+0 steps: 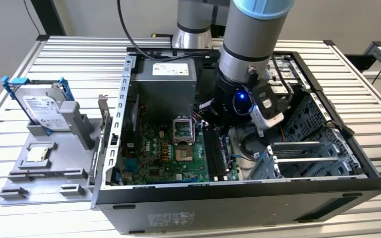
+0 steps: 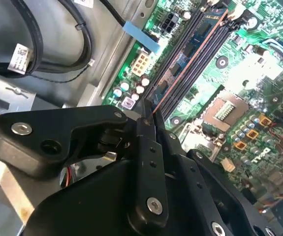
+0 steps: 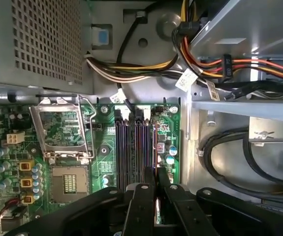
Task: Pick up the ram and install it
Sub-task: 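Insert the ram into the slot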
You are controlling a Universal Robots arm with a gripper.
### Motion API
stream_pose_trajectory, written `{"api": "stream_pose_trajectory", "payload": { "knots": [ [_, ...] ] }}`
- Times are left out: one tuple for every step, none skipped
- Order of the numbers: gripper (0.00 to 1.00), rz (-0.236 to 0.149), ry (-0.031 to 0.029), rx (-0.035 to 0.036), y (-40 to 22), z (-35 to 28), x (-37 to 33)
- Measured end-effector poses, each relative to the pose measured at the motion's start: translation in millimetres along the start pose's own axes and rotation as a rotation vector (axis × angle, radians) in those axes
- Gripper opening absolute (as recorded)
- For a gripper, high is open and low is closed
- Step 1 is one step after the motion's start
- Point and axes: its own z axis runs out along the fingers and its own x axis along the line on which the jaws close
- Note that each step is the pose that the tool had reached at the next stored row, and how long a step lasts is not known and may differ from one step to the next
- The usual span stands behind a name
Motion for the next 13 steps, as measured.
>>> {"api": "stream_pose_trajectory", "payload": {
  "knots": [
    [0.00,0.000,0.0000,-0.0001,-0.2,1.8,0.0],
    [0.00,0.000,0.0000,-0.0001,-0.6,3.6,0.0],
    [0.00,0.000,0.0000,-0.0001,-0.9,5.5,0.1],
    [0.00,0.000,0.0000,0.0002,-1.9,6.4,0.0],
    [0.00,0.000,0.0000,0.0001,-3.1,7.4,0.0],
    [0.00,0.000,0.0000,-0.0001,-4.0,8.6,0.0],
    [0.00,0.000,0.0000,-0.0002,-4.3,9.4,0.4],
    [0.00,0.000,0.0000,-0.0001,-4.4,9.6,0.8],
    [0.00,0.000,0.0001,0.0000,-4.4,9.6,1.3],
    [0.00,0.000,0.0001,0.0001,-4.5,9.6,1.6],
    [0.00,0.000,0.0000,0.0001,-4.5,9.8,2.2],
    [0.00,0.000,-0.0001,-0.0004,-4.4,10.4,2.7],
    [0.00,0.000,0.0000,-0.0002,-4.4,11.1,3.1]
  ]
}}
